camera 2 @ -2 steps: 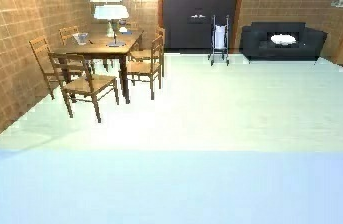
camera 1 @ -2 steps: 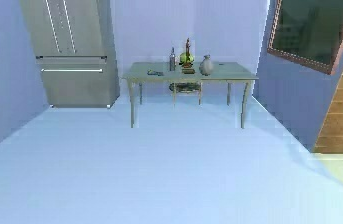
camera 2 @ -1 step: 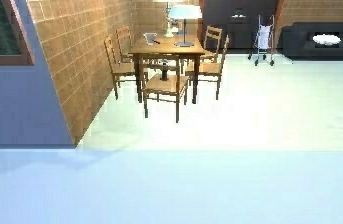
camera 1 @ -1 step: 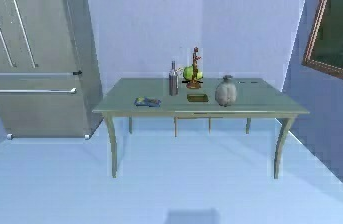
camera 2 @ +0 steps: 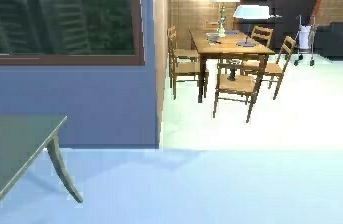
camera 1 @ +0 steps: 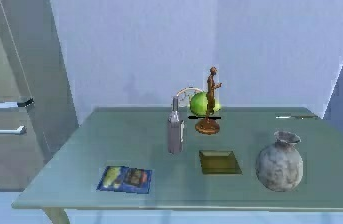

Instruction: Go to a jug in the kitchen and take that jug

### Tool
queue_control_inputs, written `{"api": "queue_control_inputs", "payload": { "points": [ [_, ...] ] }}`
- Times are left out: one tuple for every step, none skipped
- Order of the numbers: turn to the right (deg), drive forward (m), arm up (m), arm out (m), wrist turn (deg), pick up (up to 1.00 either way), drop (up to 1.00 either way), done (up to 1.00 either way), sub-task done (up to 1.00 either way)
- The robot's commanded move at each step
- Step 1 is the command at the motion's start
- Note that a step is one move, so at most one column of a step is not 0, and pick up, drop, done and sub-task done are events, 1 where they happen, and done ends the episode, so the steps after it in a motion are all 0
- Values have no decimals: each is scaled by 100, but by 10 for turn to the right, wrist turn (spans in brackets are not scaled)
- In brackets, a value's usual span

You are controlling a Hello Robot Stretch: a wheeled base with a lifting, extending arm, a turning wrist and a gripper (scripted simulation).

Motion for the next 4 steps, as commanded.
{"api": "queue_control_inputs", "payload": {
  "points": [
    [-450, 0, 0, 0, 0, 0, 0, 0, 0],
    [-120, 0, 0, 0, 0, 0, 0, 0, 0],
    [0, 0, 50, 0, 0, 0, 0, 0, 0],
    [0, 0, 38, 0, 0, 0, 0, 0, 0]
  ]
}}
